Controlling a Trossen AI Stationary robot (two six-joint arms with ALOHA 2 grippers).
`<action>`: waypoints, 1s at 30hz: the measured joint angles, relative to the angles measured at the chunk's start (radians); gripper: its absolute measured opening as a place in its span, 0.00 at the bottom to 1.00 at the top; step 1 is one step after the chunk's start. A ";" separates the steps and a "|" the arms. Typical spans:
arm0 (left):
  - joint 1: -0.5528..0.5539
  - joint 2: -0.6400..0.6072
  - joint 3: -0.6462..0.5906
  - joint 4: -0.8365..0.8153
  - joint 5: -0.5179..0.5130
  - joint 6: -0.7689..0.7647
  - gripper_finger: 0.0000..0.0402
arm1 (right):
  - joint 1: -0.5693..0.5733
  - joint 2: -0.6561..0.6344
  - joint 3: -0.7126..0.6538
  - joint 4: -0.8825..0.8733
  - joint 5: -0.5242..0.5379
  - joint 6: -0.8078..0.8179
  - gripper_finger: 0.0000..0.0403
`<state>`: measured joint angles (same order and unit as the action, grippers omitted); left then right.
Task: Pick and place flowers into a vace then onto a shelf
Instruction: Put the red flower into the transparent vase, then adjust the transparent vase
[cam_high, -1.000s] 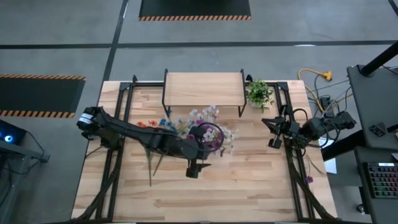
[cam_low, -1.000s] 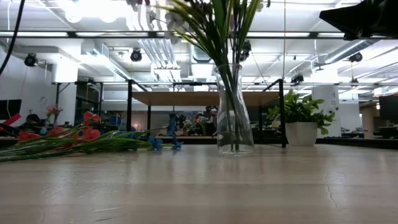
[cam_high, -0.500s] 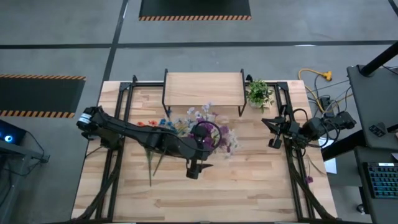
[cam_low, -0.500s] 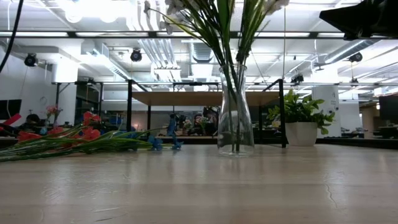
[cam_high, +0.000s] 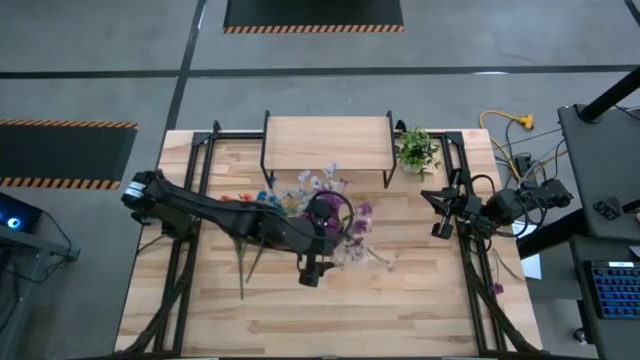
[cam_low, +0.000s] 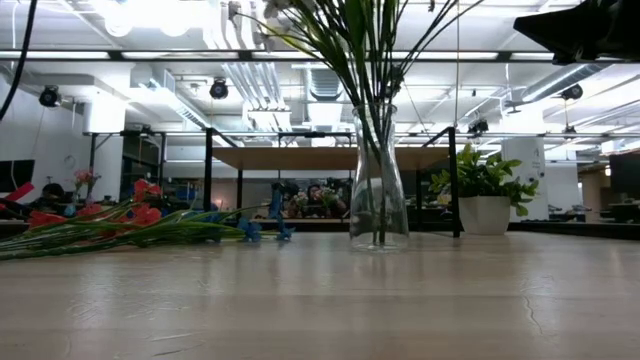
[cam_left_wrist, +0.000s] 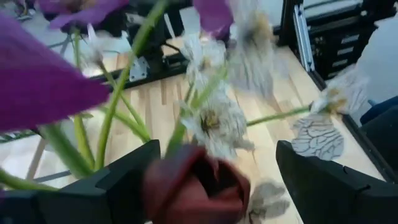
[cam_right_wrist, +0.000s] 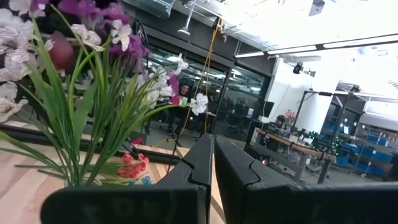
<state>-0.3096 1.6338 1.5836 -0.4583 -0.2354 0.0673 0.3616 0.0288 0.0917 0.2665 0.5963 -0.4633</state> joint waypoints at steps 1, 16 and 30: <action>0.000 -0.003 0.004 0.003 -0.002 0.000 0.75 | 0.000 0.000 0.000 0.000 0.000 0.000 0.02; 0.000 -0.023 0.057 0.002 0.030 -0.001 0.75 | 0.000 0.000 0.000 0.000 -0.001 0.011 0.02; 0.000 -0.046 0.068 0.010 0.130 -0.008 0.75 | 0.000 0.000 0.000 0.000 -0.001 0.008 0.02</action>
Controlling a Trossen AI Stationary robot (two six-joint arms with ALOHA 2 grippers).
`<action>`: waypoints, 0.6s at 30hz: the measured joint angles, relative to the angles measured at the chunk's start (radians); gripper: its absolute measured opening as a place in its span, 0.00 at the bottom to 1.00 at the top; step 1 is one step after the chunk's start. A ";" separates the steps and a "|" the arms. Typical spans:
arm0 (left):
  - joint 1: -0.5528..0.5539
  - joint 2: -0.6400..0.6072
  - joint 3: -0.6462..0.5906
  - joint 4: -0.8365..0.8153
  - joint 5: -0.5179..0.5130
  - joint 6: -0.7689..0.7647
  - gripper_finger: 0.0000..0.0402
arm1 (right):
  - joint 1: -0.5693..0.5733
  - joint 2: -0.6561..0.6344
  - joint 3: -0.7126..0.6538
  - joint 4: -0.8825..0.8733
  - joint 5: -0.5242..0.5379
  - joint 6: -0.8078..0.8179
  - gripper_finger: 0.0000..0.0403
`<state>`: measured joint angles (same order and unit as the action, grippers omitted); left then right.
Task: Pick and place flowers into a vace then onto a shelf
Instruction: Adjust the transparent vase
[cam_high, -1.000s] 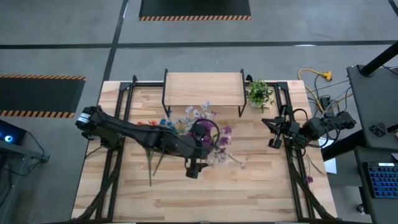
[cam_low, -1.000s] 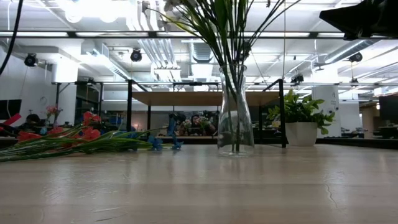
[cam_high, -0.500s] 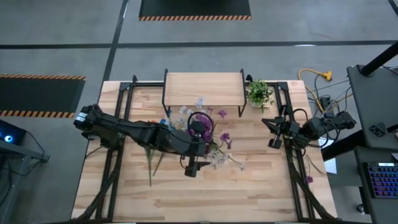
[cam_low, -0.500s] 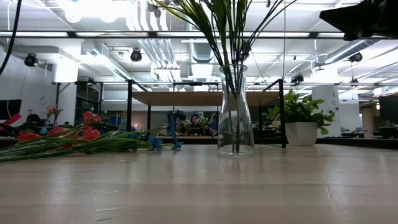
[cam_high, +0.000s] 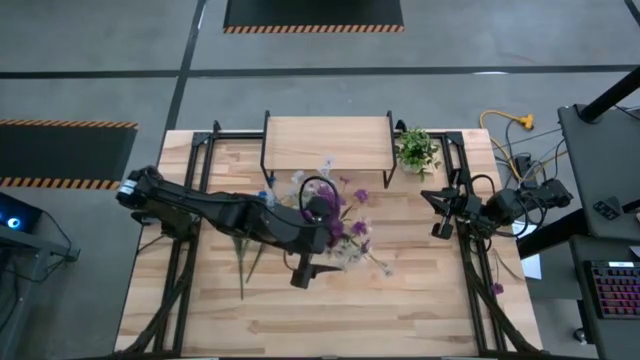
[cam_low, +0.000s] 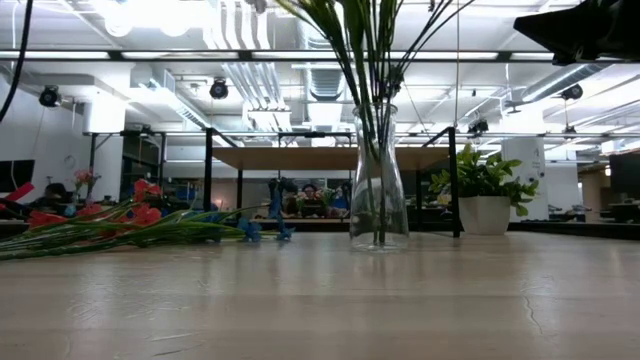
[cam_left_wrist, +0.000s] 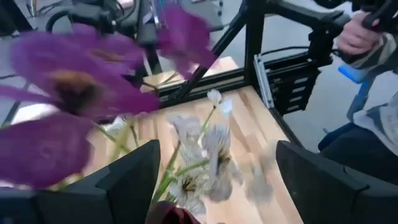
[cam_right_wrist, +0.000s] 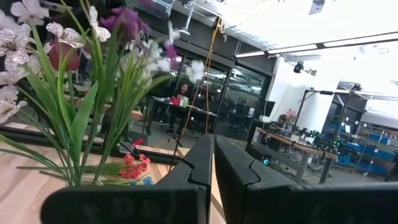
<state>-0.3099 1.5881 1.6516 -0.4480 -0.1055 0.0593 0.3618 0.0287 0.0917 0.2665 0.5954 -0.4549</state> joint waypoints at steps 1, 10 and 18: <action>0.000 -0.004 -0.001 0.002 0.002 -0.001 0.75 | 0.000 0.000 0.000 0.000 0.000 0.001 0.02; 0.000 -0.017 0.000 0.054 0.108 -0.001 0.75 | 0.000 0.000 0.000 0.000 0.002 0.002 0.02; 0.002 -0.017 0.000 0.055 0.127 -0.002 0.75 | 0.000 0.000 0.000 0.000 0.002 0.002 0.02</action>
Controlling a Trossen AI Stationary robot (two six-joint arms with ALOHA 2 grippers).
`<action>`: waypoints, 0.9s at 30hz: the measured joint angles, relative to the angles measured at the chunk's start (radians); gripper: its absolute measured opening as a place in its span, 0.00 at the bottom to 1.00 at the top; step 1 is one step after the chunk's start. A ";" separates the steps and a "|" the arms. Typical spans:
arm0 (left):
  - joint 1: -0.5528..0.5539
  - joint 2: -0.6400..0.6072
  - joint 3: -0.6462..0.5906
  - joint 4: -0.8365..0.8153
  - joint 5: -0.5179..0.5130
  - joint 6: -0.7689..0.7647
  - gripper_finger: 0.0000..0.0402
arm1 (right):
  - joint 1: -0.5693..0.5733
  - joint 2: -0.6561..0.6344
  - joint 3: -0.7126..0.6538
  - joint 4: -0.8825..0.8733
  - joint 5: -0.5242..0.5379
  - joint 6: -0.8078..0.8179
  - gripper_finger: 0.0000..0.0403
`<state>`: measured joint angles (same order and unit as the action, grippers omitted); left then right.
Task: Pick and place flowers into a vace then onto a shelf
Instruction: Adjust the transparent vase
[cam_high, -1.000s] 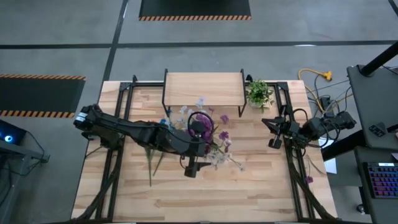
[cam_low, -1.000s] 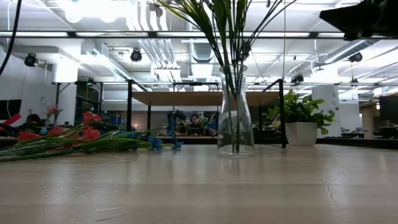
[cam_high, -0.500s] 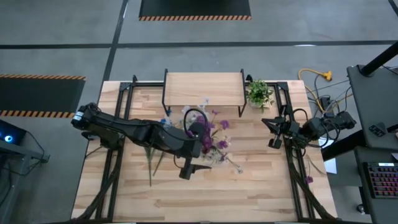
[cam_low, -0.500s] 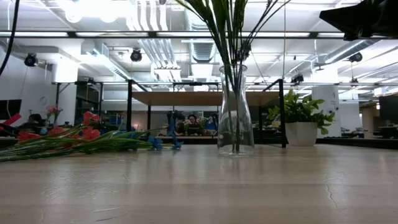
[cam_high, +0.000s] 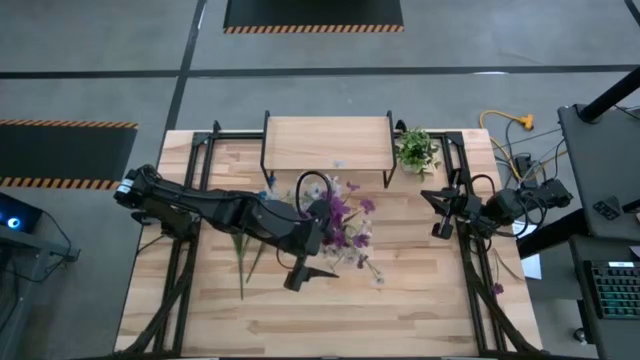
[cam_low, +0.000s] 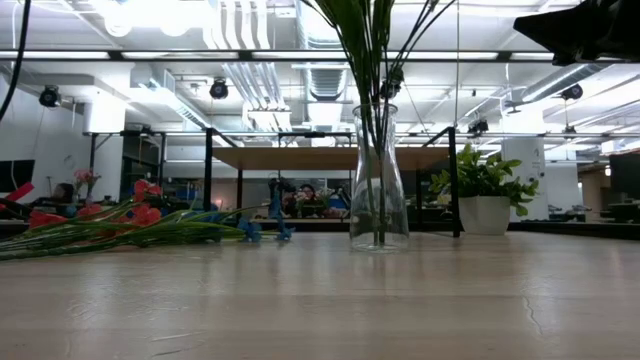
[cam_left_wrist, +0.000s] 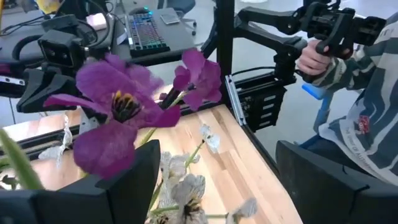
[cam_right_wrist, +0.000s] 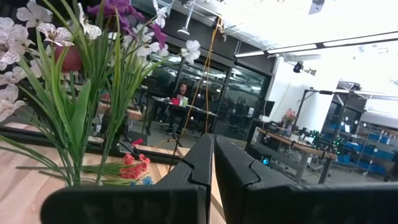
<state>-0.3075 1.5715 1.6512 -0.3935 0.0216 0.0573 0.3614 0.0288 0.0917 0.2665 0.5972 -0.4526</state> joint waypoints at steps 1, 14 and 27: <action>0.000 0.000 0.000 0.008 0.002 0.000 0.75 | 0.000 0.000 0.000 0.000 0.000 0.000 0.02; 0.000 -0.039 0.009 0.085 0.063 0.004 0.75 | 0.000 0.000 0.000 0.000 -0.003 0.000 0.02; 0.000 -0.072 0.009 0.151 -0.023 0.067 0.75 | 0.000 0.000 0.000 0.000 -0.003 0.000 0.02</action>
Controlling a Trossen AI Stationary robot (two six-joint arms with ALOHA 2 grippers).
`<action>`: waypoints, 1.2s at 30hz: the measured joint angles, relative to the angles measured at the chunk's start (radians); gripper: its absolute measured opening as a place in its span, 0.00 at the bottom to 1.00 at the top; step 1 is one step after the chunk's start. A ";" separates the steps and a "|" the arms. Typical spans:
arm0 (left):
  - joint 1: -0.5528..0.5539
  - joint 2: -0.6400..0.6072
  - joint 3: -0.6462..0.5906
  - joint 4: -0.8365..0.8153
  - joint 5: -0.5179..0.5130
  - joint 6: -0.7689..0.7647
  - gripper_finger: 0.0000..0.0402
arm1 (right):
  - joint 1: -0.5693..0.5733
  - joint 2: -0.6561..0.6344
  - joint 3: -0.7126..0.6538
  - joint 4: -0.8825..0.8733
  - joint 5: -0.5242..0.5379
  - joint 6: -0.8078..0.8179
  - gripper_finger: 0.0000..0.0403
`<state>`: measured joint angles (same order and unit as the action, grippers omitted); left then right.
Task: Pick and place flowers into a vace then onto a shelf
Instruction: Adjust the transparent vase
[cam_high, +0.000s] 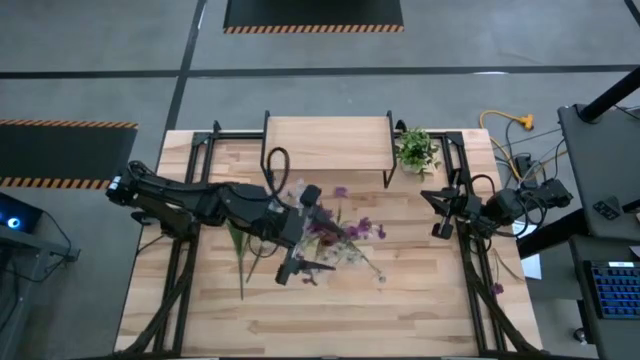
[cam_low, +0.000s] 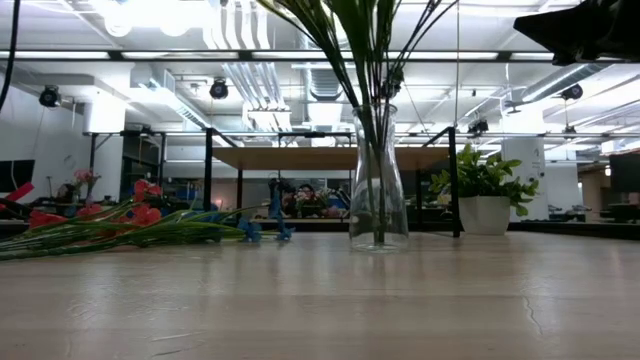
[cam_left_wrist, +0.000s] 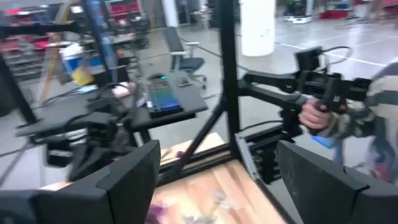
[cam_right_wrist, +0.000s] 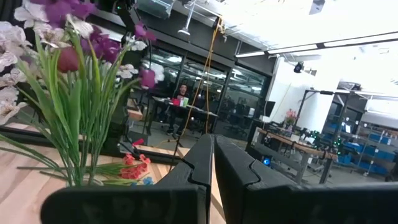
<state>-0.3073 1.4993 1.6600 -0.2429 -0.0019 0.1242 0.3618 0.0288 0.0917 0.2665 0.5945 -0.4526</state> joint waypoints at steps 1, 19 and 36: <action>0.000 -0.003 0.000 -0.003 -0.018 0.000 0.75 | 0.000 0.000 0.000 0.000 0.000 0.000 0.02; 0.000 -0.076 -0.001 -0.139 -0.544 -0.013 0.75 | 0.000 0.000 0.000 0.001 0.003 0.001 0.02; 0.004 -0.206 -0.066 -0.632 -0.885 -0.515 0.75 | 0.000 0.000 0.000 0.003 0.003 0.006 0.02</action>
<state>-0.3033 1.2930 1.5936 -0.8752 -0.8870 -0.3911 0.3617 0.0284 0.0917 0.2695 0.5980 -0.4468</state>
